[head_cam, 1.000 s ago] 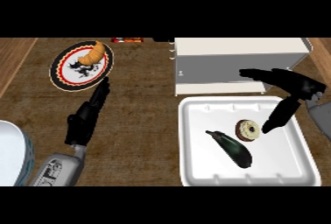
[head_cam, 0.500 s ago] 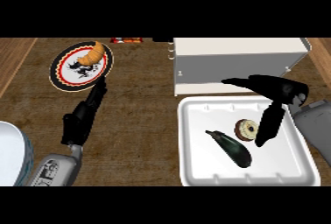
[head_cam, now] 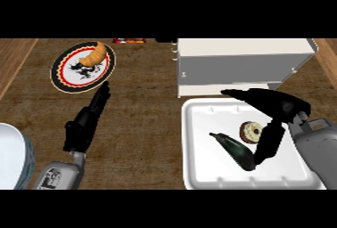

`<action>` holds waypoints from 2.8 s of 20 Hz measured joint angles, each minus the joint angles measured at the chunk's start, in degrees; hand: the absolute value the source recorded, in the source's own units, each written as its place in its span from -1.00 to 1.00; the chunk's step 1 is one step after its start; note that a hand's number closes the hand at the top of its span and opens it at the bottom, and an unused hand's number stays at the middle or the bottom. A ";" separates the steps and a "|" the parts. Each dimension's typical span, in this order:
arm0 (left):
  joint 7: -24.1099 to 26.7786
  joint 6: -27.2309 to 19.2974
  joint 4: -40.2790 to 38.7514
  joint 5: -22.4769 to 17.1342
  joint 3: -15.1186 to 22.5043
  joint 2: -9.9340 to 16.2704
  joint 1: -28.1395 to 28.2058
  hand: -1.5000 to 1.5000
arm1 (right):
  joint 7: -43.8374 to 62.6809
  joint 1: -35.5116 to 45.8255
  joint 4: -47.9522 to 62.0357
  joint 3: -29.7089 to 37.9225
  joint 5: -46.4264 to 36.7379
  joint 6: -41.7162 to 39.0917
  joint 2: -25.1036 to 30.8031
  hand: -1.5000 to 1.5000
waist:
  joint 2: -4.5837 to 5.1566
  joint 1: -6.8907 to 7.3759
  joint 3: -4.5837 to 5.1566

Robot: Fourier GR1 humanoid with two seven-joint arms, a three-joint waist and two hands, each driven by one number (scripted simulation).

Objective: Pick the eggplant from the tray and place it in the tiered shelf

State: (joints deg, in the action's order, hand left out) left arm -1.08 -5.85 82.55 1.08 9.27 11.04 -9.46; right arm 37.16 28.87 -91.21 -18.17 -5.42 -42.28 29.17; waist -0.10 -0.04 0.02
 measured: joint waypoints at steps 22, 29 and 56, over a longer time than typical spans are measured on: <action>-0.89 3.72 0.67 3.58 -4.27 -3.10 -0.61 0.00 | -1.80 -6.05 -0.53 3.89 -15.86 -3.32 -10.31 -1.00 | 0.09 0.15 -0.01; -1.56 5.29 1.27 3.61 -5.96 -3.22 -0.80 0.00 | -4.96 -8.39 0.84 3.17 -21.93 -3.47 -11.72 -1.00 | 0.09 0.13 -0.02; -1.96 6.85 1.96 6.92 -7.64 -5.98 -0.21 0.00 | -20.34 -11.66 12.77 3.64 -40.31 1.20 -15.69 -1.00 | 0.09 0.15 -0.02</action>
State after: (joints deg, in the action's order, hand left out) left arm -3.04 1.00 84.51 8.00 1.63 5.06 -9.67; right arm 16.82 17.21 -78.44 -14.53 -45.73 -41.09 13.48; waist 0.00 0.11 0.00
